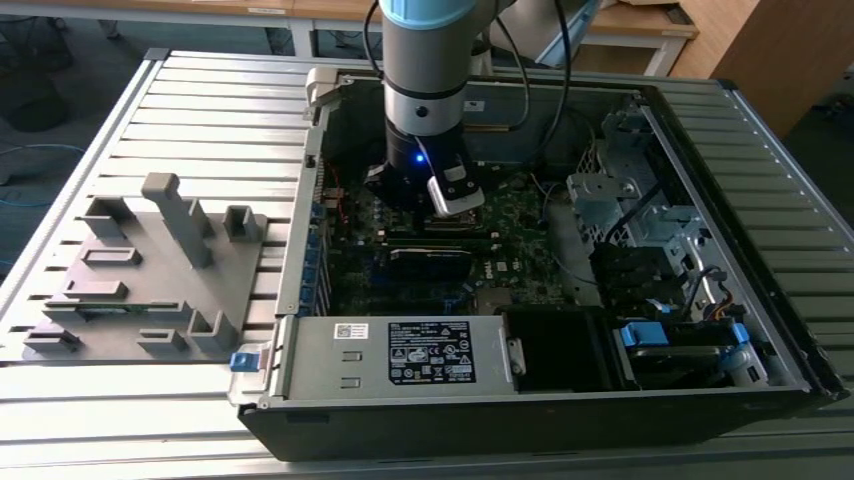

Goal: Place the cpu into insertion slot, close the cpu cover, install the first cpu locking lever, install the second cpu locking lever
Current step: 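Install the second cpu locking lever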

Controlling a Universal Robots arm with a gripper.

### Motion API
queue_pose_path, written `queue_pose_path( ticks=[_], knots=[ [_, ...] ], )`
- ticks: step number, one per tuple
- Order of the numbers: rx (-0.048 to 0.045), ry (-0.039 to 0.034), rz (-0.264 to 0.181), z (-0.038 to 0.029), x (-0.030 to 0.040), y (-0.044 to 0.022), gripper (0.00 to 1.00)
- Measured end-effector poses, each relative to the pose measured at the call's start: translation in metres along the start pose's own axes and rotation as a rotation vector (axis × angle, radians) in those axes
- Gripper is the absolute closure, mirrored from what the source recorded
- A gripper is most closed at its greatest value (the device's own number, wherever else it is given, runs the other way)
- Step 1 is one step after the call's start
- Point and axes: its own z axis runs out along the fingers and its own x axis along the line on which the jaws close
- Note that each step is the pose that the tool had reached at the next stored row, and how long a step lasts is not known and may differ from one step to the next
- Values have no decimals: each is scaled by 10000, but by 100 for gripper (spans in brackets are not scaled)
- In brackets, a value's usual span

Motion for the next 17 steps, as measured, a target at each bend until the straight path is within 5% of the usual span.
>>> queue_pose_path(
  ticks=[10,17],
  knots=[
    [-2,1,0,19,15,-2,90],
    [-231,36,9,26,16,-3,90]
  ],
)
